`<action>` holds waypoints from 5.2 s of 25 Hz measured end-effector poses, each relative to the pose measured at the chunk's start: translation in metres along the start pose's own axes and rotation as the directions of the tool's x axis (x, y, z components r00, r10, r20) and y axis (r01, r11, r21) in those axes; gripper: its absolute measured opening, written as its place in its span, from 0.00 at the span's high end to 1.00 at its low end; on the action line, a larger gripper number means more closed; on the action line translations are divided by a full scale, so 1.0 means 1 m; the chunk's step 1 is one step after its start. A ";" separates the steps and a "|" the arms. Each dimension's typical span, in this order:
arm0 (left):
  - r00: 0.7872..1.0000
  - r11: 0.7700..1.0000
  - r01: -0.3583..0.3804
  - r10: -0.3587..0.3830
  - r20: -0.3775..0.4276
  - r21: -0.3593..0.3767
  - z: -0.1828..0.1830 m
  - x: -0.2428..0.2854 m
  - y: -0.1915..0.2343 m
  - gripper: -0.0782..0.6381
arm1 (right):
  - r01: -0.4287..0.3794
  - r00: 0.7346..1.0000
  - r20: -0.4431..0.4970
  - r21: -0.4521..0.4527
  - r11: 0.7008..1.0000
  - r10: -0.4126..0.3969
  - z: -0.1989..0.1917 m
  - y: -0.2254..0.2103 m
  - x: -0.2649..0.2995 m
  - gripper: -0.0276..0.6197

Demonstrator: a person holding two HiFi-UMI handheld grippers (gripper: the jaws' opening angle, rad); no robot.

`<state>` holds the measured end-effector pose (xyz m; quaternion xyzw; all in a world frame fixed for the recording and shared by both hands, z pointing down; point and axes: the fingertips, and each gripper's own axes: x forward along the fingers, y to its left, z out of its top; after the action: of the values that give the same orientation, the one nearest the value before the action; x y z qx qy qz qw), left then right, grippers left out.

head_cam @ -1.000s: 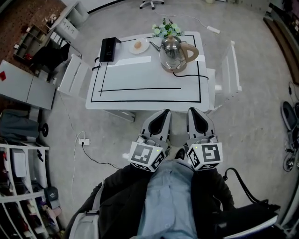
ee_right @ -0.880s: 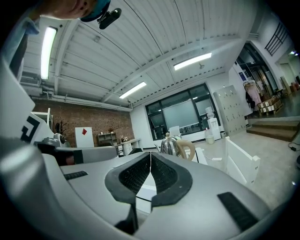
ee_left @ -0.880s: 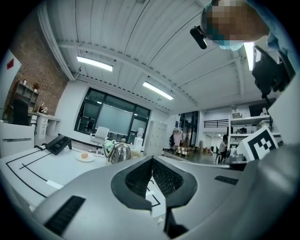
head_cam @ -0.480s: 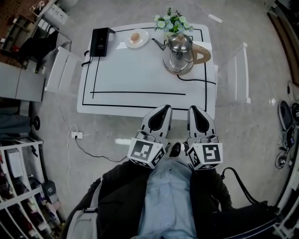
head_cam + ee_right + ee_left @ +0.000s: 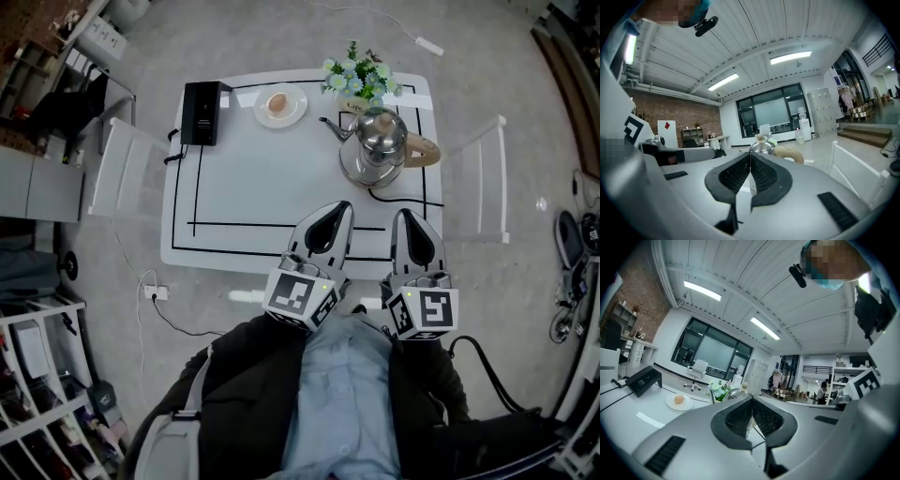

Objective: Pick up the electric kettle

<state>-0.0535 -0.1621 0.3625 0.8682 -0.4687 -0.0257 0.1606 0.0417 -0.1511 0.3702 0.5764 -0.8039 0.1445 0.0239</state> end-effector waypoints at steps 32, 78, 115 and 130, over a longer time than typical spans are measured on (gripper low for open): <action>0.992 0.992 0.117 -0.115 0.047 -0.048 0.026 0.068 0.027 0.88 | 0.125 0.992 0.035 -0.010 0.992 -0.124 0.022 -0.035 0.056 0.93; 0.983 0.977 -0.136 0.154 0.105 -0.163 -0.024 0.107 0.122 0.58 | 0.229 0.970 -0.092 0.044 0.972 -0.224 -0.064 -0.143 0.101 0.60; 0.981 0.986 -0.153 0.159 0.108 -0.065 -0.016 0.158 0.138 0.82 | 0.177 0.981 -0.076 -0.035 0.984 -0.179 -0.052 -0.158 0.150 0.76; 0.982 0.986 -0.157 0.162 0.096 -0.054 -0.016 0.156 0.136 0.83 | 0.182 0.981 -0.065 -0.038 0.982 -0.185 -0.049 -0.159 0.149 0.78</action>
<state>-0.0729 -0.3558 0.4352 0.8217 -0.5434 -0.0669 0.1586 0.1342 -0.3219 0.4804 0.6423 -0.7483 0.1485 0.0739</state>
